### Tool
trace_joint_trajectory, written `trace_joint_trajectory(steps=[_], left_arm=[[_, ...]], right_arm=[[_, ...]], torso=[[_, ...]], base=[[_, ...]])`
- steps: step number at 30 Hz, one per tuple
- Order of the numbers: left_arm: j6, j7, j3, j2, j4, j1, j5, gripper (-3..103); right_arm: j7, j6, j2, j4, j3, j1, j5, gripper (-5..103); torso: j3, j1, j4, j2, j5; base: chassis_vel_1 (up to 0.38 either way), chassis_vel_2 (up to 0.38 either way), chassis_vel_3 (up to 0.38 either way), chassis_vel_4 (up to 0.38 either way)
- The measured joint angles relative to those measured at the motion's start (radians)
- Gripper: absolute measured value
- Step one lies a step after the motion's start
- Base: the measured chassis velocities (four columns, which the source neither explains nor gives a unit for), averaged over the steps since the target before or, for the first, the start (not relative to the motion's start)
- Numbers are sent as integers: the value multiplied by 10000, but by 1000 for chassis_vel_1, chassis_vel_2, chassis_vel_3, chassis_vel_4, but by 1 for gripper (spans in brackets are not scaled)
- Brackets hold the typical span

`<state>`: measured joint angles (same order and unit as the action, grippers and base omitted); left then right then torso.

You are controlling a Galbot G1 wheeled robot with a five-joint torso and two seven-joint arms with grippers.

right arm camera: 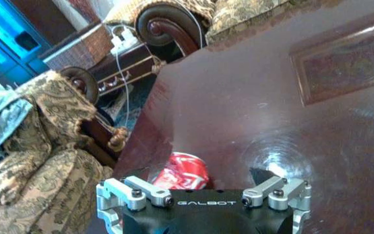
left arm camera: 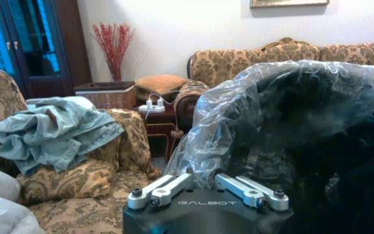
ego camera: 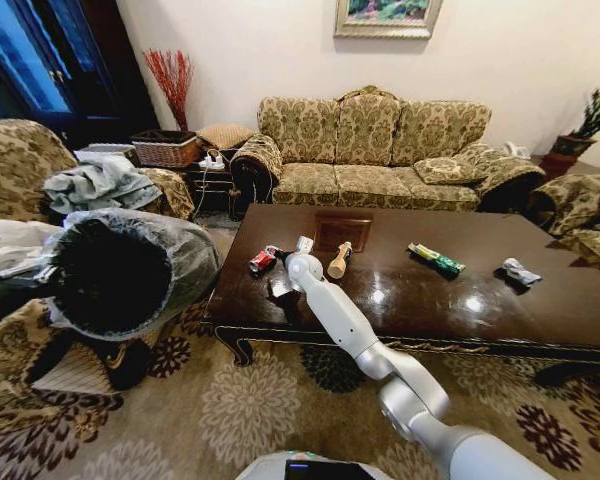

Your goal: Move to the front of the table and place the trash on the table into the trash bin.

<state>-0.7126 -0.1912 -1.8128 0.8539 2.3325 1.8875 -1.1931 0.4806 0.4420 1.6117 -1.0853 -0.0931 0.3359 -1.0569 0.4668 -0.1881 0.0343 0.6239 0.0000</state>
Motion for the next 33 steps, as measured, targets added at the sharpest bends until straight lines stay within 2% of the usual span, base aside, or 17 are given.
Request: trace_joint_trajectory(steps=[11,12,14,16,17,19,22,23,25,28,29,30,32,33], left_arm=[[115,-117,-204,29,2,24,-28,0],[117,-121,-228,21,2,26,-42,0],[120,-129,-244,19,2,26,-48,0],[144,-177,-266,13,-37,22,-53,0],[144,-177,-266,13,-37,22,-53,0],[172,-245,-260,3,-93,-13,-53,0],[198,-293,-235,-14,-124,-47,-51,0],[201,-324,-208,-23,-151,-89,-50,0],[201,-325,-194,-24,-160,-103,-49,0],[262,-194,-22,14,-235,-224,-136,0],[262,-194,-22,14,-235,-224,-136,0],[275,-117,87,38,-280,-292,-176,0],[275,-129,166,51,-316,-337,-176,0],[274,-136,275,54,-352,-409,-171,0]], right_arm=[[-1382,553,-26,1168,303,-308,1059,100],[-1520,571,-27,1233,303,-336,1149,102],[-1641,577,-29,1267,295,-350,1240,99],[-1969,569,-31,1368,230,-392,1513,90],[-1969,569,-31,1368,230,-392,1513,90],[-2128,537,-33,1431,213,-455,1595,80],[-2250,520,-34,1462,200,-472,1624,74],[-2426,509,-36,1466,185,-465,1696,63],[-2500,495,-36,1460,182,-443,1753,63],[-2660,416,-46,774,-139,-106,2238,47],[-2660,416,-46,774,-139,-106,2238,47],[-2846,324,-44,-62,-541,136,2714,39],[-3032,240,-43,-641,-854,262,3080,42],[-3146,160,-40,-1159,-1112,338,3319,48]], torso=[[0,0,1,0,0],[0,0,0,0,0],[0,0,0,0,0],[0,0,1,0,0],[0,0,1,0,0],[0,0,1,0,-4],[0,0,1,0,-4],[0,0,0,0,-3],[0,0,0,0,-3],[1,-1,-3,0,-4],[1,-1,-3,0,-4],[1,-1,-3,0,-2],[0,0,3,0,3],[-1,1,5,0,2]], base=[[0,0,0,0],[0,0,0,0],[0,0,0,0],[0,0,0,0],[0,0,0,0],[0,0,0,0],[0,0,0,0],[0,0,0,0],[0,0,0,0],[0,0,0,0],[0,0,0,0],[0,0,0,0],[0,0,0,0],[0,0,0,0]])
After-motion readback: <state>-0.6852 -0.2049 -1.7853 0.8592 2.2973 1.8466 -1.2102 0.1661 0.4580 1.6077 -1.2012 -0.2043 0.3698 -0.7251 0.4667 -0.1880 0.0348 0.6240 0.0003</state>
